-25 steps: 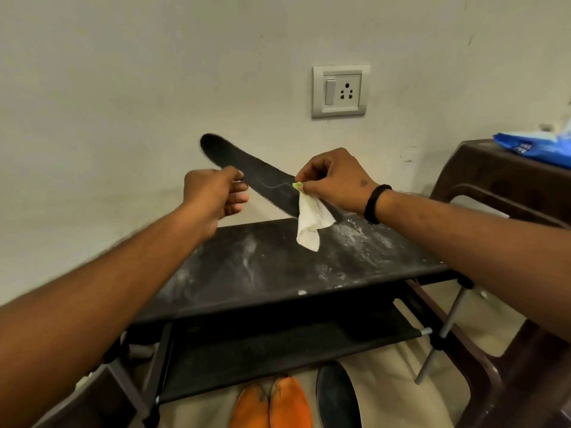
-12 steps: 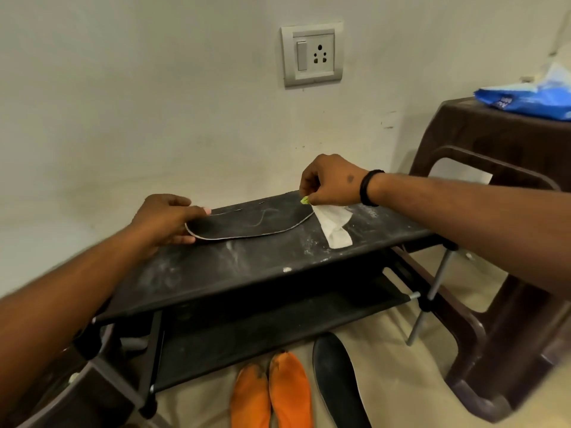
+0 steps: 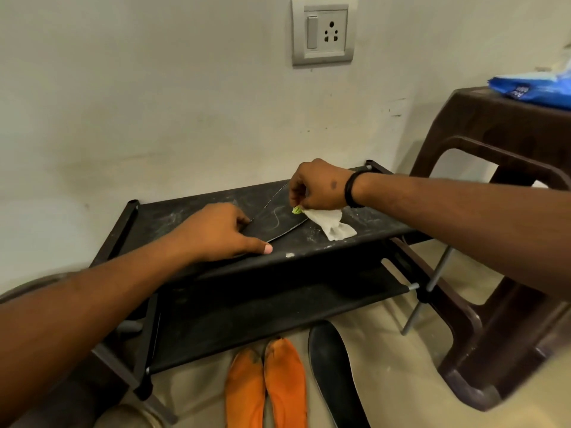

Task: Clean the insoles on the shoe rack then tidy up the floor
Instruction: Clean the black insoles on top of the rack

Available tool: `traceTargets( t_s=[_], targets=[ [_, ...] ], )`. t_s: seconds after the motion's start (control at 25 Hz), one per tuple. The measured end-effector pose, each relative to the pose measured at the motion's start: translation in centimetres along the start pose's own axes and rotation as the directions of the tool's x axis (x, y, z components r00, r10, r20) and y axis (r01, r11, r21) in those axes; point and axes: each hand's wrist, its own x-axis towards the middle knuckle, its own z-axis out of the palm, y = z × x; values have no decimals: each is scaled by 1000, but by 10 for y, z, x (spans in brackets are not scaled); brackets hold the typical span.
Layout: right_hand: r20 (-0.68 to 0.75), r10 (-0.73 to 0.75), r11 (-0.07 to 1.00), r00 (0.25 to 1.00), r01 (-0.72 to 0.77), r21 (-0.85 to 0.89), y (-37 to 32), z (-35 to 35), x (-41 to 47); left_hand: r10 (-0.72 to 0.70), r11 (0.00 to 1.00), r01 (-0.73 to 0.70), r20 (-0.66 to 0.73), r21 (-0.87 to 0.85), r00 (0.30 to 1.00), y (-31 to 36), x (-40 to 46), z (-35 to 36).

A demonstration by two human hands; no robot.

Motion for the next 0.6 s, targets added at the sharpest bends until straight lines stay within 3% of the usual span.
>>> traceTargets(
  t_s=[0.24,0.44,0.6],
  targets=[
    [61,-173,985,983,172,27,-34,33,-9,68,990,-82,-124,-112,990,-15,-5,20],
    [-5,52,998,999,-52,-35,-10,28,4,73,993,-86,-165,-76,984,-12,-5,26],
    [70,-64,997,995,61,39,-43,36,-3,61,996,-70,-153,-54,986,-17,-4,28]
  ],
)
